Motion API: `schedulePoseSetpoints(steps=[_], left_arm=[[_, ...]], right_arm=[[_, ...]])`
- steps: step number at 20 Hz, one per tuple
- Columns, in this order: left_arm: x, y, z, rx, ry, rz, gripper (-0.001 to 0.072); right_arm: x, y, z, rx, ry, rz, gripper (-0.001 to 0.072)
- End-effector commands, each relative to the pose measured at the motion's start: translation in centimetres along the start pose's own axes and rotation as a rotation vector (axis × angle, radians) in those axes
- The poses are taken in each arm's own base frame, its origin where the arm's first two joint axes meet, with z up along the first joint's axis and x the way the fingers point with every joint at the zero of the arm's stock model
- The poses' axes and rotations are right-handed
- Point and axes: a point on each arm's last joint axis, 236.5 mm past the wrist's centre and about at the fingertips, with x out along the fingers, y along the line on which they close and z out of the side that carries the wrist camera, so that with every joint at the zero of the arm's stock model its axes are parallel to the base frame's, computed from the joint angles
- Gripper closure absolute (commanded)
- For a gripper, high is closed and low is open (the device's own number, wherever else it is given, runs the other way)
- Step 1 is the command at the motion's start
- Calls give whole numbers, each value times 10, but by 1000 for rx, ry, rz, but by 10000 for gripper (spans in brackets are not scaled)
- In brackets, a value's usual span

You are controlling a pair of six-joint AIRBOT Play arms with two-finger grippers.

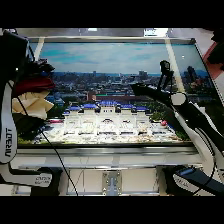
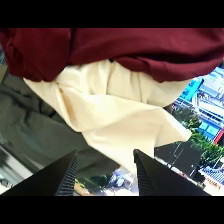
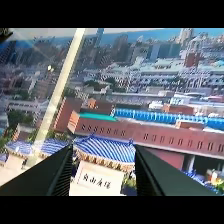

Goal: Fold the shirts.

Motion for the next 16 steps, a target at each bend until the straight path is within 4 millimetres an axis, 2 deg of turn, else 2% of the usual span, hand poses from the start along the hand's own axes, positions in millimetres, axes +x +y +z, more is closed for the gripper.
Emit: schedulePoseSetpoints(steps=[1,16], left_arm=[[1,8,-11,-24,49,24,297],[1,8,-11,-24,49,24,297]], right_arm=[[2,15,-24,-17,94,49,266],[1,15,-29,-27,112,52,266]])
